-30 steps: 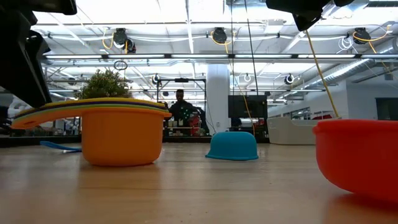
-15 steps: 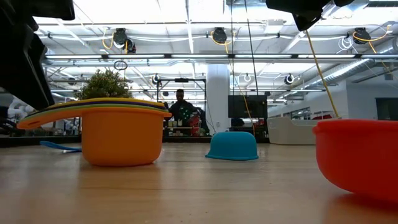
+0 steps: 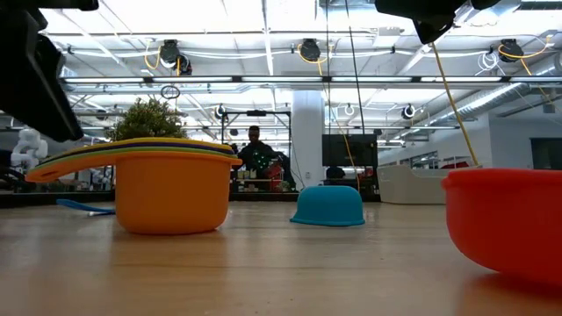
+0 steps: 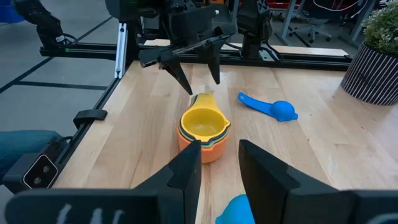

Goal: Nest measuring cups in basket
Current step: Adjust the stacked measuring cup on the table

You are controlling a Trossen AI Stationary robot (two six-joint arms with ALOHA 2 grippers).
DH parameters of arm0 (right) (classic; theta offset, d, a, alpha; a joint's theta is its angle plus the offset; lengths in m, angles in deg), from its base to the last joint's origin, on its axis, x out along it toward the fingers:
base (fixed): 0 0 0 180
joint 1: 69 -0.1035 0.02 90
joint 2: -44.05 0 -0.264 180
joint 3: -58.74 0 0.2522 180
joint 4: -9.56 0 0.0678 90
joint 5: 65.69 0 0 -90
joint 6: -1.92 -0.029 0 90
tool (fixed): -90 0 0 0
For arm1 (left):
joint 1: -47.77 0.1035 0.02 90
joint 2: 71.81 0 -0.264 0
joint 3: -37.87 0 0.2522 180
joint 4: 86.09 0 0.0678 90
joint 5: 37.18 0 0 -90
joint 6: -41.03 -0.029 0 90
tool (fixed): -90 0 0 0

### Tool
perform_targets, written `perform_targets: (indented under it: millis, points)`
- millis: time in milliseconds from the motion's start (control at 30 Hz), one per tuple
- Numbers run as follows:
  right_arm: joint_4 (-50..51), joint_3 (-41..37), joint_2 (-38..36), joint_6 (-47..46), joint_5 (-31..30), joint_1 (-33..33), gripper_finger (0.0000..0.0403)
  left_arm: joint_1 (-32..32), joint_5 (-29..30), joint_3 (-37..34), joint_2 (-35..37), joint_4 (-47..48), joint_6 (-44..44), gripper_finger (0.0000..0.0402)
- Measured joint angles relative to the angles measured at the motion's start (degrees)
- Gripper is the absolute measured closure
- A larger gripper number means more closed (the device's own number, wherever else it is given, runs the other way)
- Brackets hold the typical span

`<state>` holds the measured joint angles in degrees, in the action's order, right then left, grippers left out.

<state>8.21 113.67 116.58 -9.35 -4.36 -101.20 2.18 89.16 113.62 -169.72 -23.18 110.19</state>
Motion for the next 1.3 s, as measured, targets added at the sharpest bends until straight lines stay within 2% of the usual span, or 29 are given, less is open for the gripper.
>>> perform_targets:
  millis: [200,300,467,633,733,900,1167,1300]
  points:
    - [0.00,0.00,0.00,0.00,0.00,0.00,0.0303,-0.31,1.20,0.00,0.00,-3.78,-6.21,0.0028]
    - [0.00,0.00,0.00,0.02,-0.01,0.02,0.0303,0.44,1.08,0.00,0.00,-4.35,-8.20,0.0007]
    - [0.00,-0.02,0.00,-0.01,0.00,0.00,0.0303,2.42,-1.16,-0.90,-0.38,-6.34,-10.93,0.0022]
    - [0.00,-0.02,0.00,-0.02,0.02,0.00,0.0303,3.60,-5.58,-6.10,-0.37,-17.80,-17.44,0.0025]
    - [0.00,-0.02,0.00,-0.02,0.17,0.00,0.0303,4.53,-7.27,-10.03,-0.37,-22.08,-17.84,0.0025]
    - [0.01,-0.02,0.00,-0.02,0.20,0.00,0.0303,5.22,-7.88,-12.89,-0.38,-22.27,-15.71,0.0025]
    - [0.02,-0.02,0.00,0.15,0.18,0.00,0.0303,5.20,-8.17,-12.96,-0.37,-22.47,-16.07,0.0027]
    - [0.06,-0.02,0.00,0.37,0.18,0.00,0.0303,5.18,-8.71,-12.45,-0.37,-22.30,-15.94,0.0056]
